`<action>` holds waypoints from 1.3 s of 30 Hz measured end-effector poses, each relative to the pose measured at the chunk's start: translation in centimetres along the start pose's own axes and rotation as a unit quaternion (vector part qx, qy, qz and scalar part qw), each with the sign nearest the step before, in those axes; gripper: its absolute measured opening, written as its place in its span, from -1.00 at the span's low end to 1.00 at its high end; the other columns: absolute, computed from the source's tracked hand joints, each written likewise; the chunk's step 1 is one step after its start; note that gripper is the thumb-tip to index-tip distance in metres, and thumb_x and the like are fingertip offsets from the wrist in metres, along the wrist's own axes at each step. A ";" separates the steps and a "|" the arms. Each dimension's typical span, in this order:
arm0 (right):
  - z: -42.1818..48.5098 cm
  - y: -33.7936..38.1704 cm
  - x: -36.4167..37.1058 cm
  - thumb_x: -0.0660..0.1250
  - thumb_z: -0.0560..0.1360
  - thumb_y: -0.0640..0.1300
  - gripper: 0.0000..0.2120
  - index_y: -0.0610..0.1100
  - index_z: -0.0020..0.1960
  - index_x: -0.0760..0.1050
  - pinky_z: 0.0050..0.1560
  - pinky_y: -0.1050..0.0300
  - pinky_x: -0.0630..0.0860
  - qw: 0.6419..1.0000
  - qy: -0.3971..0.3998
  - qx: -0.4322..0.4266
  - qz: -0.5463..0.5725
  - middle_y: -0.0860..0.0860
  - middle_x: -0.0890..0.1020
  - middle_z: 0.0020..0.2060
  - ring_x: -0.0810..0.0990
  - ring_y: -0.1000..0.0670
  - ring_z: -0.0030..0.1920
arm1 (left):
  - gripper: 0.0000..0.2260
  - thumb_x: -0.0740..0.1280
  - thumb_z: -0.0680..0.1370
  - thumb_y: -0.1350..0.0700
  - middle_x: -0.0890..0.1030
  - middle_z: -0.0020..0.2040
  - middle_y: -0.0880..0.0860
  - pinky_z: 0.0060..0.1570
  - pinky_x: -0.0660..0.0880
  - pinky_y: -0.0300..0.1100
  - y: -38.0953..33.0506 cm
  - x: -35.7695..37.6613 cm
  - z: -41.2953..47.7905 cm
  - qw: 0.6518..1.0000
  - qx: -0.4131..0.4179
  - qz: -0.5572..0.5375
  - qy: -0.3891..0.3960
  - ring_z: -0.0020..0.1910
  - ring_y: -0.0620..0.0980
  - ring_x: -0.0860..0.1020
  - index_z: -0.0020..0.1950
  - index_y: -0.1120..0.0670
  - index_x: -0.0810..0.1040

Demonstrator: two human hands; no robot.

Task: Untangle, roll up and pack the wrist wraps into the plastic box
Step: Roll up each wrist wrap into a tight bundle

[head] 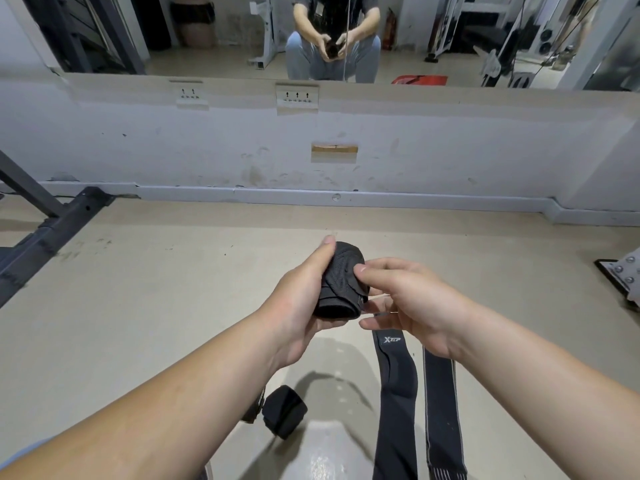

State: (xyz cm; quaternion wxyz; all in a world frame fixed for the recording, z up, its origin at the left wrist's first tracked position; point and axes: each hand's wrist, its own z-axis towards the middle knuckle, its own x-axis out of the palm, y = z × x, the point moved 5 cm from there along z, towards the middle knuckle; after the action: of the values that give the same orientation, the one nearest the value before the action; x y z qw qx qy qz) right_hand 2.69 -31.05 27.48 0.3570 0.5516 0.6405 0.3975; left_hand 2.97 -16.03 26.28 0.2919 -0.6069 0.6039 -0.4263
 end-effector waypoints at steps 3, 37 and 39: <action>0.0 -0.2 -0.2 0.44 0.62 0.02 -0.78 -0.10 0.15 0.64 0.03 -0.10 0.67 0.999 0.005 -0.012 -0.048 -0.03 0.74 -0.10 0.70 -0.03 -0.23 | -0.59 0.45 0.58 -0.14 0.77 0.08 0.12 0.04 0.61 -0.03 0.2 -0.2 -0.2 0.999 0.007 0.035 0.017 0.02 0.10 0.75 0.28 0.11 0.64; 16.6 -29.0 14.7 0.45 0.48 0.04 -0.35 0.02 0.51 0.31 0.07 0.05 0.50 0.879 0.094 0.169 -0.436 -0.01 0.31 0.20 0.48 -0.15 0.26 | -0.52 0.45 0.45 -0.07 0.46 0.10 0.05 -0.03 0.44 -0.06 29.5 -24.4 8.1 0.789 -0.265 0.483 -0.272 0.14 0.11 0.49 0.21 0.07 0.31; 16.5 -31.1 15.7 0.47 0.43 0.08 -0.26 0.09 0.53 0.24 0.04 0.04 0.49 0.870 0.099 0.178 -0.449 0.02 0.24 0.16 0.39 -0.13 0.31 | -0.55 0.42 0.42 -0.07 0.47 0.08 0.03 -0.06 0.44 -0.07 29.7 -25.1 8.7 0.776 -0.268 0.510 -0.258 0.11 0.10 0.49 0.18 0.05 0.32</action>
State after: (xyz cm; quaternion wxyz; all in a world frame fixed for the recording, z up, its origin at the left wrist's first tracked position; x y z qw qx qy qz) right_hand 2.21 -15.98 -7.97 0.3277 0.2163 0.9110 0.1264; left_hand -1.54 4.24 -7.74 0.4366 -0.3512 0.8170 0.1362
